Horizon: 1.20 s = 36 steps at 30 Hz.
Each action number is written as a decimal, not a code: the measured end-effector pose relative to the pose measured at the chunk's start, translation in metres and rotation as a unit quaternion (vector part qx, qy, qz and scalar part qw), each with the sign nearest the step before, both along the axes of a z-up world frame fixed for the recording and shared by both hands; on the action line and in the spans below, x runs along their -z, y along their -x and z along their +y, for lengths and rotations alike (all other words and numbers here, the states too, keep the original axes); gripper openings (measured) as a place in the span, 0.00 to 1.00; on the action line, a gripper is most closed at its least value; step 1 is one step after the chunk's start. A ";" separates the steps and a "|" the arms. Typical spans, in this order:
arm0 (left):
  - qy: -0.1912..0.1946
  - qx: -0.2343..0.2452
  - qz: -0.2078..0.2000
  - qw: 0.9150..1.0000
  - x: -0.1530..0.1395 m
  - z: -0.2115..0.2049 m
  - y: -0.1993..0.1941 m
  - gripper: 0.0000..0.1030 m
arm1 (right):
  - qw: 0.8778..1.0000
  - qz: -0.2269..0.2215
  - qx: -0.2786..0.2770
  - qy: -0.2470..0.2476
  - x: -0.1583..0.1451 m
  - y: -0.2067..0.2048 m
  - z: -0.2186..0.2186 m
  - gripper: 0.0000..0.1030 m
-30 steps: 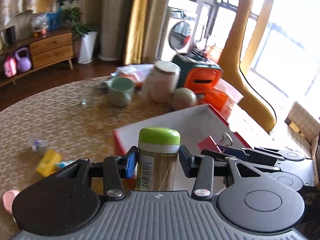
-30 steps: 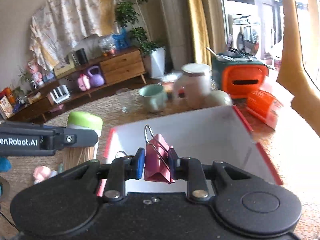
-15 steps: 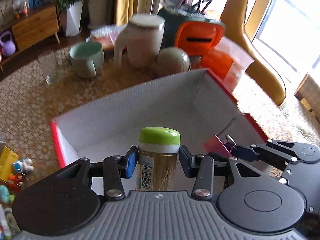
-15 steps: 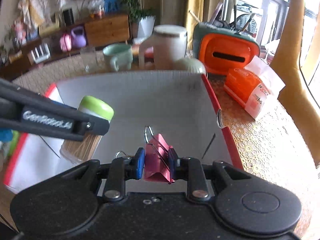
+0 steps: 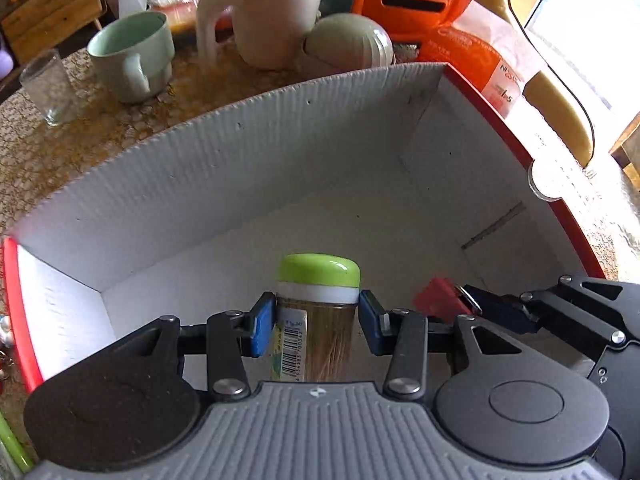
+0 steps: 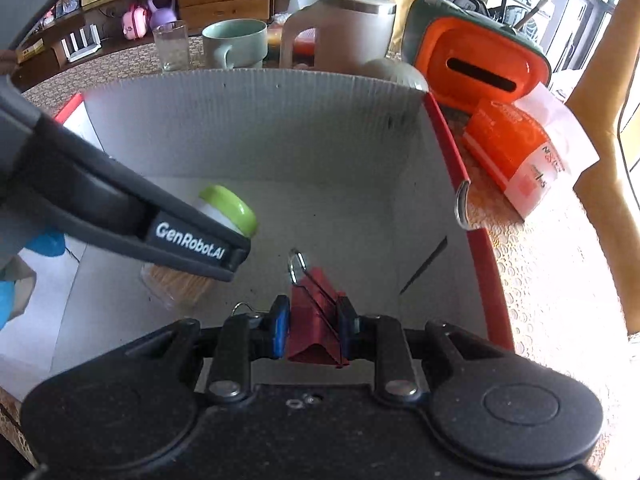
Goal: Organize rigid objects
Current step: 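Carry the clip and jar into the red box with both tools, then open both tools to drop the clip and jar inside the box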
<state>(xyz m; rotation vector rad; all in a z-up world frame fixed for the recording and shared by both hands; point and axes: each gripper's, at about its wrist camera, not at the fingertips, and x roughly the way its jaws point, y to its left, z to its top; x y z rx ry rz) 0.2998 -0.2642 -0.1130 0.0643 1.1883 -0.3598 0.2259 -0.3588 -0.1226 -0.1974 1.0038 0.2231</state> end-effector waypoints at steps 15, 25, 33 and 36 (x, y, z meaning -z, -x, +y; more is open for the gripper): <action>0.004 -0.004 0.009 1.000 -0.003 0.002 0.005 0.44 | 0.999 -0.006 0.018 -0.029 -0.013 0.009 -0.006 0.35; 0.044 0.000 -0.039 0.998 -0.048 0.024 0.037 0.53 | 0.996 -0.039 0.034 -0.076 -0.044 0.035 -0.010 0.46; 0.060 0.000 -0.081 0.995 -0.081 0.049 0.072 0.53 | 0.990 -0.066 0.046 -0.113 -0.070 0.060 -0.006 0.53; 0.066 -0.001 -0.094 0.993 -0.090 0.062 0.085 0.53 | 0.988 -0.076 0.047 -0.125 -0.078 0.069 -0.001 0.56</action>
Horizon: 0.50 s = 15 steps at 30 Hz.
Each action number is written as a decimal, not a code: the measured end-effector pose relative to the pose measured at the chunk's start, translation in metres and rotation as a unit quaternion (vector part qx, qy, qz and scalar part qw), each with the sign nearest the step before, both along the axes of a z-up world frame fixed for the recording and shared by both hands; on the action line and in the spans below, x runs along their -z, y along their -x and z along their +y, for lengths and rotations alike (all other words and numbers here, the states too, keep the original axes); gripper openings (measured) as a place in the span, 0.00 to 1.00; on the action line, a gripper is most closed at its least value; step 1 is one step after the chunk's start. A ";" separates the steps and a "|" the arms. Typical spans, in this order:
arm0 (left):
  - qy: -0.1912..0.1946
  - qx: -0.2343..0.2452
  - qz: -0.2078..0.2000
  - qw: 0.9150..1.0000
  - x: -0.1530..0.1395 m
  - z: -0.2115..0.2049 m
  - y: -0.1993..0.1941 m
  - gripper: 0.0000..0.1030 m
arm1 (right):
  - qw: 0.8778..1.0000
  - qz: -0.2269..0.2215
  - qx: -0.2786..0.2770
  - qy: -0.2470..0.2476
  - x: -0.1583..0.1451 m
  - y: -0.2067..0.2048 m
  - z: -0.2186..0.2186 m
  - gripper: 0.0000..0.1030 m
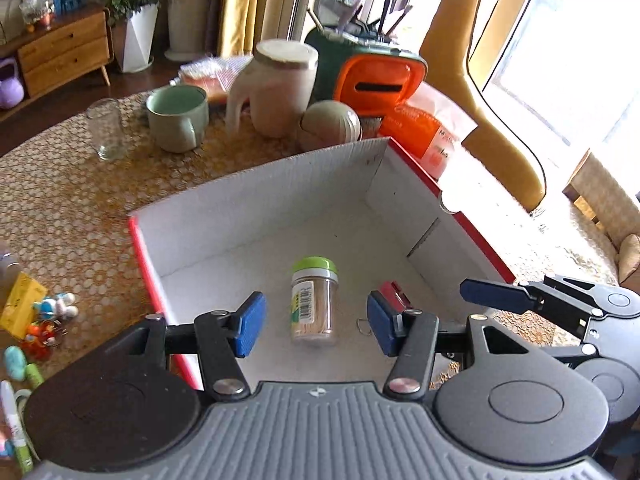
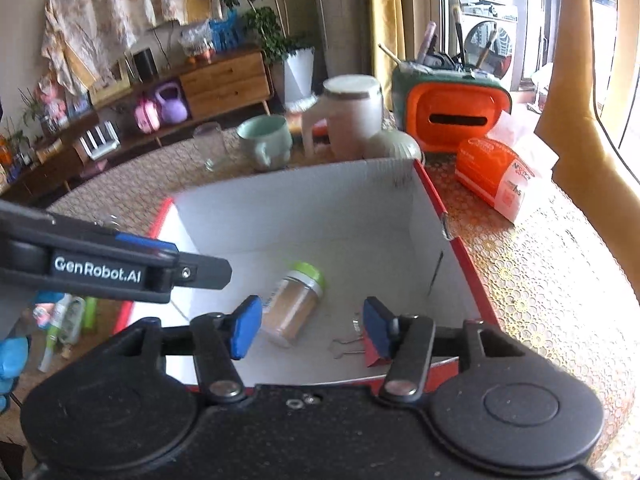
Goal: Organize rigid objects
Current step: 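Open both tools to drop the clip and jar inside the box, then withdraw both tools from the box back over the table items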
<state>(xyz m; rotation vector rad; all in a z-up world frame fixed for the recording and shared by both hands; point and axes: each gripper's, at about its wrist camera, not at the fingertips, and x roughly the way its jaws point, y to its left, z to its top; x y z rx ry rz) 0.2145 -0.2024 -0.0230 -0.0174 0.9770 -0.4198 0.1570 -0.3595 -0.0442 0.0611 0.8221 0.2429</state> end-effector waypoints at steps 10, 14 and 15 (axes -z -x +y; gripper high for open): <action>0.019 -0.012 -0.042 0.999 -0.025 0.046 0.047 0.53 | 0.999 -0.032 -0.007 -0.040 -0.020 0.033 0.024 0.65; 0.030 -0.016 -0.054 0.998 -0.032 0.066 0.065 0.54 | 0.998 -0.043 -0.015 -0.045 -0.023 0.045 0.037 0.71; 0.030 -0.017 -0.058 0.998 -0.034 0.071 0.070 0.58 | 0.998 -0.046 -0.018 -0.046 -0.023 0.048 0.041 0.72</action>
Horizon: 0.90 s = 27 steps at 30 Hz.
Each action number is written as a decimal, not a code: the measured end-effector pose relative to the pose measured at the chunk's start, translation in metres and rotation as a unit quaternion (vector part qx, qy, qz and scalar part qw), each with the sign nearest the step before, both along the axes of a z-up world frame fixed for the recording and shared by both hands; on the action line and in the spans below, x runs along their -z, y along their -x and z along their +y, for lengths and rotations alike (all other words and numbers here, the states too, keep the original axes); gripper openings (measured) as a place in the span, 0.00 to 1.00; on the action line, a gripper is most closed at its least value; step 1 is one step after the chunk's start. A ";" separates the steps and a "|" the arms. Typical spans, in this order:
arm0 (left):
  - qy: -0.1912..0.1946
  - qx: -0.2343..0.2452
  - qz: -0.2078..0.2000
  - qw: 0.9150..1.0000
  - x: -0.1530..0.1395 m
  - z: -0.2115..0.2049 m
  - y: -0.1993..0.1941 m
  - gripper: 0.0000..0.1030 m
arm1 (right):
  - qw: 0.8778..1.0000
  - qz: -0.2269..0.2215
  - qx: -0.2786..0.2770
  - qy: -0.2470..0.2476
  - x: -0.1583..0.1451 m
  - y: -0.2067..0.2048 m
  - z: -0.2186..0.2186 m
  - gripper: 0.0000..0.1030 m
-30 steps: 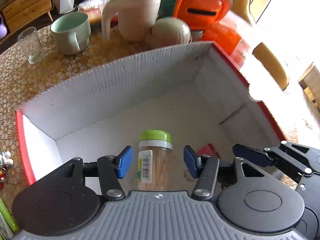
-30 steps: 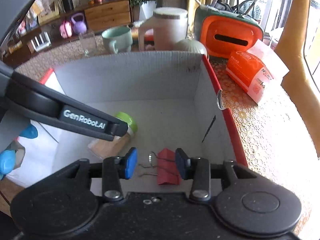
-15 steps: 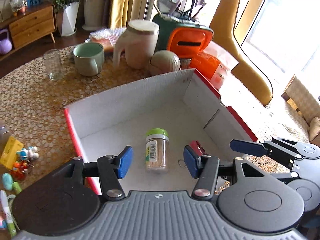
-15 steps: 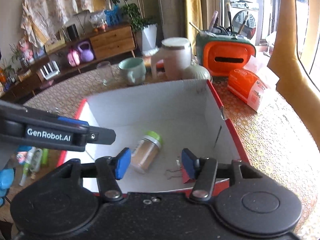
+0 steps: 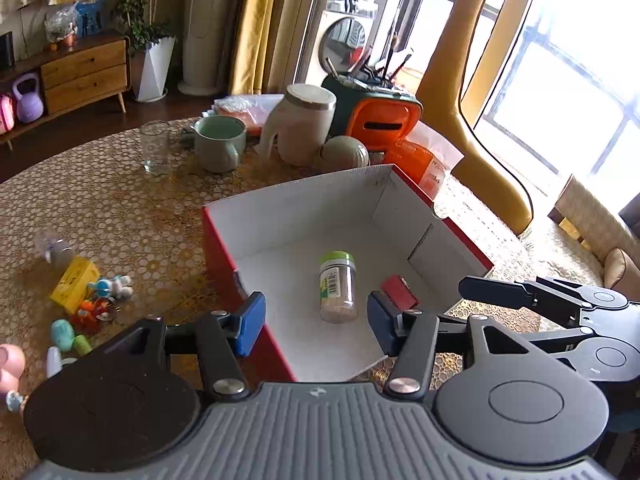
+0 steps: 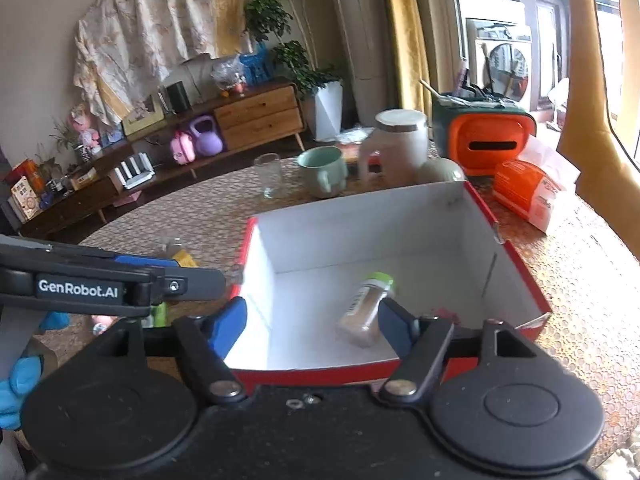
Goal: Organize rigid objects
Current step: 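Withdraw both tools from the box back over the table items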
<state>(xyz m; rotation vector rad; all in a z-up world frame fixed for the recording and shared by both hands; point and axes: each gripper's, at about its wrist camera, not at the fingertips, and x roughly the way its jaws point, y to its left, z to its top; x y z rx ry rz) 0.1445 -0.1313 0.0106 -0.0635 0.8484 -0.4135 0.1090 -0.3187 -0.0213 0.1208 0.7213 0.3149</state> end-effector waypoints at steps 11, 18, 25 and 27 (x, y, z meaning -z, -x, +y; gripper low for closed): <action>0.000 -0.042 -0.025 0.999 -0.003 0.067 0.036 0.78 | 0.999 -0.011 -0.045 -0.003 0.005 0.016 0.053 0.86; 0.000 -0.076 -0.035 0.996 0.004 0.120 0.052 0.81 | 0.997 -0.016 -0.080 0.001 0.012 0.022 0.089 0.90; 0.003 -0.098 -0.037 0.994 0.013 0.165 0.061 0.83 | 0.995 -0.007 -0.097 -0.002 0.018 0.019 0.117 0.90; 0.001 -0.103 -0.035 0.994 0.016 0.175 0.061 0.83 | 0.995 -0.004 -0.101 -0.003 0.020 0.018 0.125 0.90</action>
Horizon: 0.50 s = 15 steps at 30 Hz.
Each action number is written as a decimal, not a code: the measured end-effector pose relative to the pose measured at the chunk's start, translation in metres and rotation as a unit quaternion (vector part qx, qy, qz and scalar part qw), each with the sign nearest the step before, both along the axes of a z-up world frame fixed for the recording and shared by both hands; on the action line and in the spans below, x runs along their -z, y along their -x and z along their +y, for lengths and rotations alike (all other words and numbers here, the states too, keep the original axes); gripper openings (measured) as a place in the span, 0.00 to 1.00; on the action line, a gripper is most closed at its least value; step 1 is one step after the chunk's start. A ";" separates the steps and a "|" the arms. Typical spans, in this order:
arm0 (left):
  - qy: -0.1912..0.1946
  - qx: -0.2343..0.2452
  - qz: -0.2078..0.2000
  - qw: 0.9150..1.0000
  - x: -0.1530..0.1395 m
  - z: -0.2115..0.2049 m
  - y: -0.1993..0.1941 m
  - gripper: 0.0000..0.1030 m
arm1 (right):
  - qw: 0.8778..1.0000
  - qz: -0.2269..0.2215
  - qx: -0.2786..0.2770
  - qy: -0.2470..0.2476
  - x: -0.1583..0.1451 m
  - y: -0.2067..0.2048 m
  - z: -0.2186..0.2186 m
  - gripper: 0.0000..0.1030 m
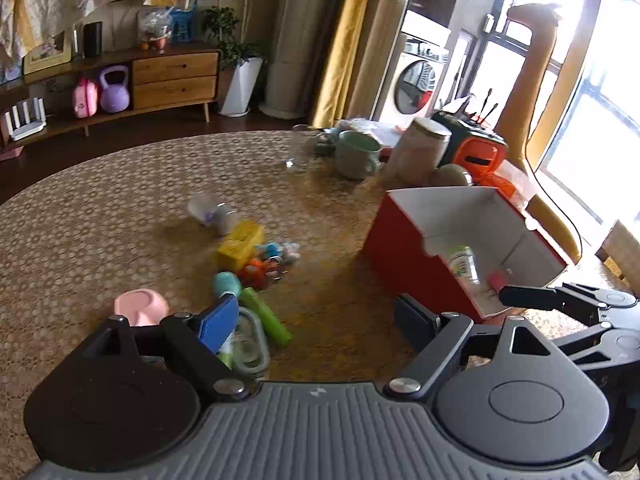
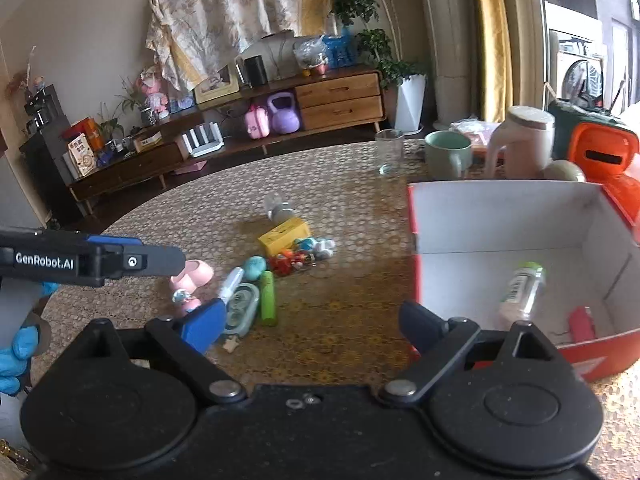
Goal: Organize rigid objects
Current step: 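Withdraw both tools from the box back over the table items, then grasp the white glue stick with the right tool while the left tool reaches the pig figurine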
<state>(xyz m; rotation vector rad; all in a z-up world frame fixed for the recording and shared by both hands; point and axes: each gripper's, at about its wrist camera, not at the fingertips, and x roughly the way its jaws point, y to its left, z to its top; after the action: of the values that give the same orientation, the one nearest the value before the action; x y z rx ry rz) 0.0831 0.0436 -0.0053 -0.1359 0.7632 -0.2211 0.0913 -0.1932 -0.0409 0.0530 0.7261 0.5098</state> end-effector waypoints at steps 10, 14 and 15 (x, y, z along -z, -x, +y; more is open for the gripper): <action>-0.009 -0.037 0.007 0.999 0.033 0.046 0.004 1.00 | 0.999 0.022 -0.029 0.013 0.016 -0.014 0.045 0.90; -0.015 -0.061 0.020 0.998 0.056 0.067 0.002 1.00 | 0.998 0.026 -0.043 0.023 0.021 -0.022 0.063 0.90; -0.013 -0.068 0.024 0.997 0.062 0.072 0.002 1.00 | 0.998 0.029 -0.044 0.025 0.023 -0.025 0.067 0.90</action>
<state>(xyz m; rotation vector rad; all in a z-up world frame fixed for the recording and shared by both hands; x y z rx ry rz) 0.0815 0.1159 -0.0670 -0.1682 0.8005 -0.0799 0.1159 -0.1261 -0.0640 -0.0121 0.8003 0.5762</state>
